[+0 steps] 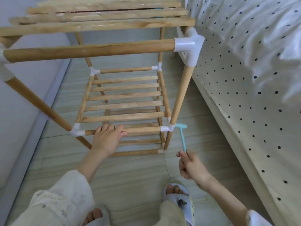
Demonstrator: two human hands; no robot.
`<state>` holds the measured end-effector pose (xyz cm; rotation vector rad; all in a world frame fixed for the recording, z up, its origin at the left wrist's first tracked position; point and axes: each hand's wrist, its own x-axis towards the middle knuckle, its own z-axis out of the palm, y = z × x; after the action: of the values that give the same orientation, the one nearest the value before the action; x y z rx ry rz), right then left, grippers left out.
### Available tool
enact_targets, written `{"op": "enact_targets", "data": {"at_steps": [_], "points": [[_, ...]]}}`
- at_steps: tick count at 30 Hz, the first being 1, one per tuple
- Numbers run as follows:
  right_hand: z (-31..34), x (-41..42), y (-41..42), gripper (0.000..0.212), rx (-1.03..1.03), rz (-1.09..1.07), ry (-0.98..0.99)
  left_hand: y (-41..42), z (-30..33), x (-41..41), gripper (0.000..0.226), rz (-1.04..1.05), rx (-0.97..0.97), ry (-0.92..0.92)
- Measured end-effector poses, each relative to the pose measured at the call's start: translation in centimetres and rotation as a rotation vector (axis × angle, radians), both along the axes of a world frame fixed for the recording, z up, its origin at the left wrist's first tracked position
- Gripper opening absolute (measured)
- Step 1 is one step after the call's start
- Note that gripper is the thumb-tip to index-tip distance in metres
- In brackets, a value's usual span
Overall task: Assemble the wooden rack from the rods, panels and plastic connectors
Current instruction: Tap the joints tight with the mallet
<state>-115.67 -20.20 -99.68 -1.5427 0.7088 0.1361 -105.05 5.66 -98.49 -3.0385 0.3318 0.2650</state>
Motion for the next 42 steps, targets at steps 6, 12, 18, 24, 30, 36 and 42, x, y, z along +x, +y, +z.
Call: {"op": "enact_targets", "data": {"at_steps": [6, 12, 18, 24, 30, 36, 42], "points": [[0.3, 0.7, -1.0, 0.028, 0.032, -0.32, 0.002, -0.4, -0.3, 0.2, 0.034, 0.013, 0.007, 0.005], [0.6, 1.5, 0.4, 0.027, 0.066, -0.382, -0.045, -0.6, -0.3, 0.1, 0.034, 0.008, 0.026, 0.004], [0.4, 0.9, -0.3, 0.012, 0.035, -0.403, -0.042, -0.7, -0.2, 0.1, 0.034, 0.005, 0.024, 0.013], [0.9, 1.8, -2.4, 0.023, -0.007, -0.368, -0.035, -0.9, -0.2, 0.2, 0.034, 0.001, 0.028, 0.018], [1.2, 0.7, 0.6, 0.016, 0.091, -0.049, -0.037, -1.0, 0.0, 0.3, 0.036, 0.005, 0.027, 0.019], [1.5, 1.9, 0.8, 0.015, 0.079, -0.059, 0.043, -1.5, 0.3, 0.1, 0.035, -0.007, 0.004, 0.014], [2.3, 3.0, -0.1, 0.019, -0.096, -0.068, 0.037, -3.3, 0.9, -0.2, 0.036, -0.005, 0.001, 0.006]]}}
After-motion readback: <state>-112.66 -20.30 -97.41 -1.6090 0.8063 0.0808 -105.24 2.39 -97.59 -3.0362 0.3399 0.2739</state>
